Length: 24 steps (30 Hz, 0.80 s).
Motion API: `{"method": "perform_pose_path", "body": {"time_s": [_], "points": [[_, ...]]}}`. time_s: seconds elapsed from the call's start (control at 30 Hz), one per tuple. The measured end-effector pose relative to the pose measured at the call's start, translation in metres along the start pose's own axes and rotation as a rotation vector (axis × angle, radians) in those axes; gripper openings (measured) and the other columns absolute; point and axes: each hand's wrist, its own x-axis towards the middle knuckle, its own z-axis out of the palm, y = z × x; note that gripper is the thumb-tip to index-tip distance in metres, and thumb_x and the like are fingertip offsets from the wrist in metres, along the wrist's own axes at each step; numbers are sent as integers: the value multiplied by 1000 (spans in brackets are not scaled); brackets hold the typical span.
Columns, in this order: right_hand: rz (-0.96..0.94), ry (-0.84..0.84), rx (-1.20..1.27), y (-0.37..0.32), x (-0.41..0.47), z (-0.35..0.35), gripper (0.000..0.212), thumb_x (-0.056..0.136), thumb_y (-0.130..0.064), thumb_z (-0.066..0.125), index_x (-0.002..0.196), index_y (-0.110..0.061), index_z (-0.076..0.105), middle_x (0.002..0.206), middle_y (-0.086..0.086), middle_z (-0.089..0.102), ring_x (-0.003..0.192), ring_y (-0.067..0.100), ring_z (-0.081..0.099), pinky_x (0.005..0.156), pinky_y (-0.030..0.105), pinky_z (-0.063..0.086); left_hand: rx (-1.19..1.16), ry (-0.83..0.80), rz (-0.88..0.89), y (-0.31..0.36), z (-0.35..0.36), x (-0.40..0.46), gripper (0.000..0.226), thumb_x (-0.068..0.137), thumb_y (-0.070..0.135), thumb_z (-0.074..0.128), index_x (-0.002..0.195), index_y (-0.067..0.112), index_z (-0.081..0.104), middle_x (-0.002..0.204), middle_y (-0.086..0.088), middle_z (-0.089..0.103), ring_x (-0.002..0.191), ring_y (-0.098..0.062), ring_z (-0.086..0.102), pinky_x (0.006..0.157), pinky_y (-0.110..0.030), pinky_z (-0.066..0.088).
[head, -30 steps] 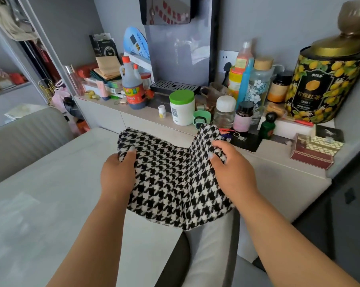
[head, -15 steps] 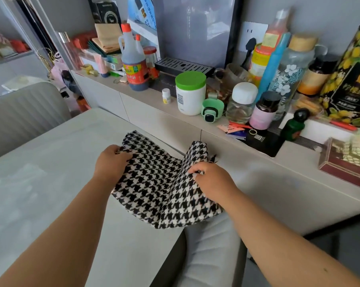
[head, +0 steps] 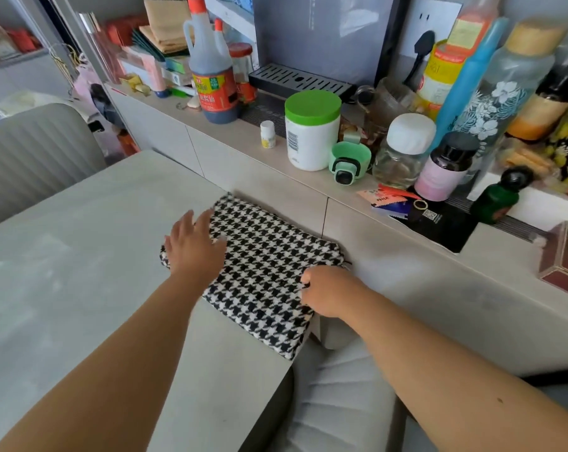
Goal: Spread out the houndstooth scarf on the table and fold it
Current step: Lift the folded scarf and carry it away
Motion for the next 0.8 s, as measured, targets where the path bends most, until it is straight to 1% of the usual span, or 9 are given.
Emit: {"method": "perform_pose_path", "body": {"time_s": [0.07, 0.1, 0.23, 0.3, 0.4, 0.5, 0.63, 0.7, 0.8], "points": [[-11, 64, -66, 2, 12, -5, 37, 97, -21, 44, 133, -12, 49, 134, 15, 49, 118, 31, 51, 98, 42, 47, 39, -72, -20, 4, 22, -28, 64, 94, 46, 45, 151, 32, 18, 161, -9, 7, 148, -30, 1, 119, -54, 3], [-19, 58, -114, 2, 18, -7, 42, 96, -23, 45, 138, -14, 45, 138, 16, 43, 122, 33, 46, 100, 42, 45, 59, -124, -39, 6, 33, -42, 66, 94, 51, 41, 152, 33, 14, 162, -9, 1, 148, -29, -5, 118, -55, 0], [19, -169, -263, 2, 36, 1, 63, 97, -43, 42, 151, -19, 22, 155, 15, 20, 139, 36, 26, 110, 41, 30, 100, -304, -111, 9, 70, -88, 79, 89, 69, 27, 152, 33, -2, 161, -11, -15, 146, -31, -19, 115, -59, -3], [43, -260, -247, 0, 41, 8, 74, 95, -56, 36, 154, -19, 11, 159, 15, 8, 143, 36, 19, 115, 40, 22, 73, -317, -120, 7, 82, -99, 84, 88, 72, 28, 152, 32, -7, 160, -12, -18, 146, -32, -20, 117, -57, 1], [69, -297, -222, -4, 47, 13, 86, 90, -69, 30, 154, -19, 1, 160, 15, -3, 146, 36, 12, 117, 43, 16, 17, -316, -88, 2, 89, -94, 87, 87, 72, 31, 153, 29, -7, 159, -14, -19, 146, -33, -20, 120, -50, 3], [87, -296, -173, -5, 52, 16, 92, 85, -76, 27, 154, -22, 0, 160, 15, -6, 146, 37, 7, 118, 46, 13, 15, -336, -73, -1, 89, -79, 88, 87, 72, 32, 153, 28, -6, 159, -15, -19, 145, -31, -22, 119, -48, 2], [66, -257, -170, 2, 53, 21, 85, 88, -73, 22, 154, -24, 0, 161, 13, -6, 147, 36, 3, 119, 48, 12, 63, -368, -58, -1, 88, -69, 86, 88, 71, 29, 153, 29, -9, 158, -16, -20, 145, -32, -23, 119, -49, 3], [53, -229, -172, 4, 52, 22, 81, 91, -70, 21, 154, -23, 3, 161, 13, -1, 146, 36, 6, 118, 46, 14, 99, -386, -56, 0, 87, -69, 86, 88, 72, 26, 152, 29, -11, 158, -16, -22, 145, -32, -24, 120, -49, 2], [23, -166, -141, 7, 52, 24, 76, 93, -66, 25, 153, -19, 16, 158, 15, 16, 143, 34, 21, 115, 43, 24, 122, -410, -68, 0, 85, -70, 86, 88, 73, 22, 152, 29, -14, 157, -16, -23, 144, -32, -24, 120, -49, 3]]}}
